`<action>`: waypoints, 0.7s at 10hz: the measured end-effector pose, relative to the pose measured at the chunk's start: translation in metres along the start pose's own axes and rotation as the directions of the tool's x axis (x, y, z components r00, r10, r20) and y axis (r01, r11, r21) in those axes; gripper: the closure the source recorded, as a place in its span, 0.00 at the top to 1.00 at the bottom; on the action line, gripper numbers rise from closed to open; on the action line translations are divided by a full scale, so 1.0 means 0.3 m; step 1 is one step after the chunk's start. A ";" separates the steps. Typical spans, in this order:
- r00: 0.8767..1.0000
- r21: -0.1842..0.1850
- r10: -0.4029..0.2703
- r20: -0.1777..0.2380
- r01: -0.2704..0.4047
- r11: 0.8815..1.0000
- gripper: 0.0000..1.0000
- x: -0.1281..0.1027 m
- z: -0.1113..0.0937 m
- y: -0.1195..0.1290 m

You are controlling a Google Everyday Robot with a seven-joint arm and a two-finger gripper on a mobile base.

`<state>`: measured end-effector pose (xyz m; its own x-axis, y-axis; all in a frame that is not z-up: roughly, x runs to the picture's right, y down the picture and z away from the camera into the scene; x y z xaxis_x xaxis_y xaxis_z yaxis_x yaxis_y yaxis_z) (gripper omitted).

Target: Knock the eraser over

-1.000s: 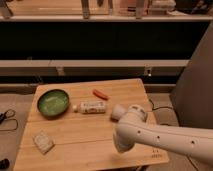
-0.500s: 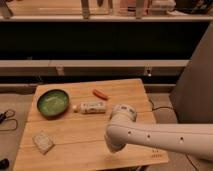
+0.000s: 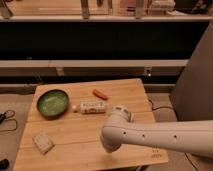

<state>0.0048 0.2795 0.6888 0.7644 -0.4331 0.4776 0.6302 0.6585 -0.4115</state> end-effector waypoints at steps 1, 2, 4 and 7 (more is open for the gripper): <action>1.000 0.001 -0.009 0.001 0.009 1.000 0.01 -0.010 0.003 -0.008; 1.000 0.002 -0.016 0.001 0.016 1.000 0.01 -0.015 0.005 -0.017; 0.999 0.005 -0.042 0.005 0.042 0.999 0.01 -0.039 0.016 -0.037; 0.997 0.010 -0.079 0.016 0.079 0.997 0.01 -0.100 0.045 -0.081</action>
<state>-0.0354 0.2848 0.6949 0.7096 -0.4742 0.5211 0.6874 0.6284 -0.3642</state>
